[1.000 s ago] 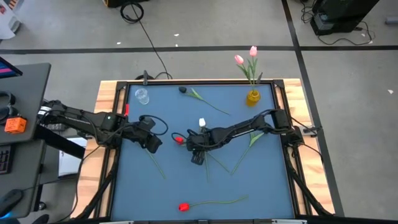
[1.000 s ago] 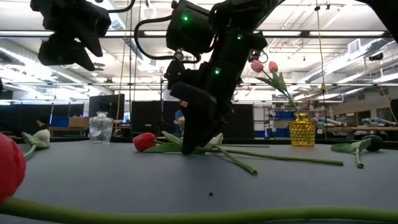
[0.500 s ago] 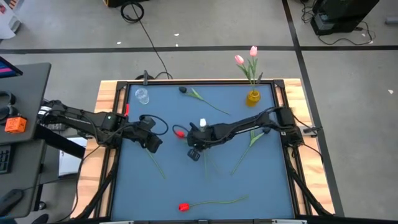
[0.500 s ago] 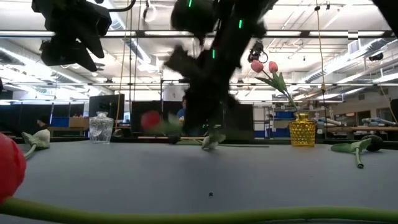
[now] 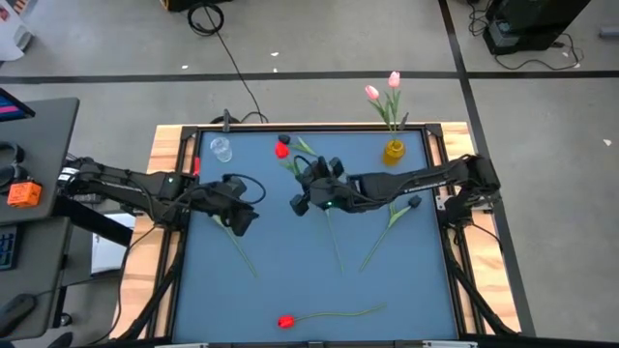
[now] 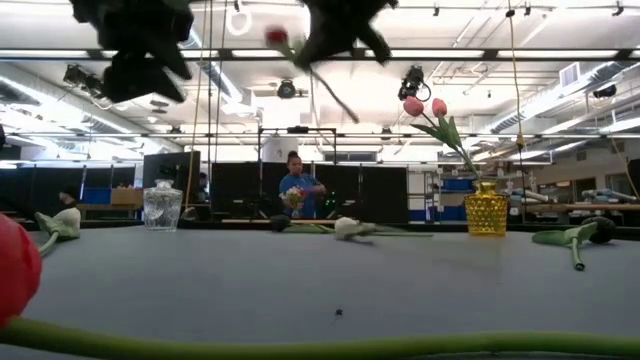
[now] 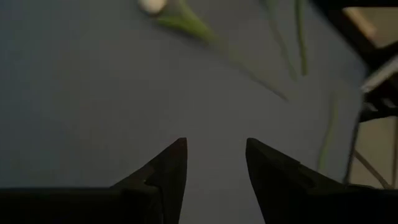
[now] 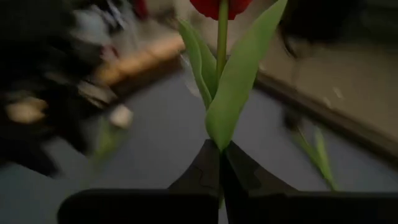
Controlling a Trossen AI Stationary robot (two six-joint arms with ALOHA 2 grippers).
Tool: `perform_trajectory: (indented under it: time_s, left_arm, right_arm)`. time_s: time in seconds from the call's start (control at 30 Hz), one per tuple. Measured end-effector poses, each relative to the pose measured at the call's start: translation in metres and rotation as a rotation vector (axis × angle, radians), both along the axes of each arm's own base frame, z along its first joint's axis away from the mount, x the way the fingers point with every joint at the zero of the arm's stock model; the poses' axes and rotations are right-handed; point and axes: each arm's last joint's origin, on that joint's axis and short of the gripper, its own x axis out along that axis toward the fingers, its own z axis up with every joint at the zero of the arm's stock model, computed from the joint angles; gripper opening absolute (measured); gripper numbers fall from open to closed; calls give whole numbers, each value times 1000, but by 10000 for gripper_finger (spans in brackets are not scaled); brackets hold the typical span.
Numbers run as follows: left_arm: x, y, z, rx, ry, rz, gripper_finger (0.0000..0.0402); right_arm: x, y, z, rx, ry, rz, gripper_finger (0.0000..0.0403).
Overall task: Sort flowers into vase by color
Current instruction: Put the top red flower into the yellow vase
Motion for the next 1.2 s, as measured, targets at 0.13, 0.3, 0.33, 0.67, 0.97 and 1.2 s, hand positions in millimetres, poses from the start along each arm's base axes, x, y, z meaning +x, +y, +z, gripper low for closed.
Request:
perform_trajectory:
  time_s: [0.13, 0.3, 0.33, 0.67, 0.97, 1.2]
  left_arm:
    - [7, -1, 9, 57, -117, -60, 169]
    - [15, -3, 23, 127, -275, -117, 169]
    - [17, -3, 25, 143, -304, -128, 169]
    - [20, -4, 35, 194, -406, -162, 169]
    - [23, -6, 45, 226, -517, -244, 169]
    - [23, -7, 46, 264, -538, -281, 169]
  right_arm:
    - [5, 7, 20, -68, -133, 72, 7]
    - [10, 13, 32, -88, -247, 142, 7]
    - [10, 14, 34, -91, -264, 158, 7]
    - [14, 22, 49, -68, -421, 378, 5]
    - [13, 29, 57, -101, -487, 427, 5]
    - [12, 36, 58, -65, -519, 436, 5]
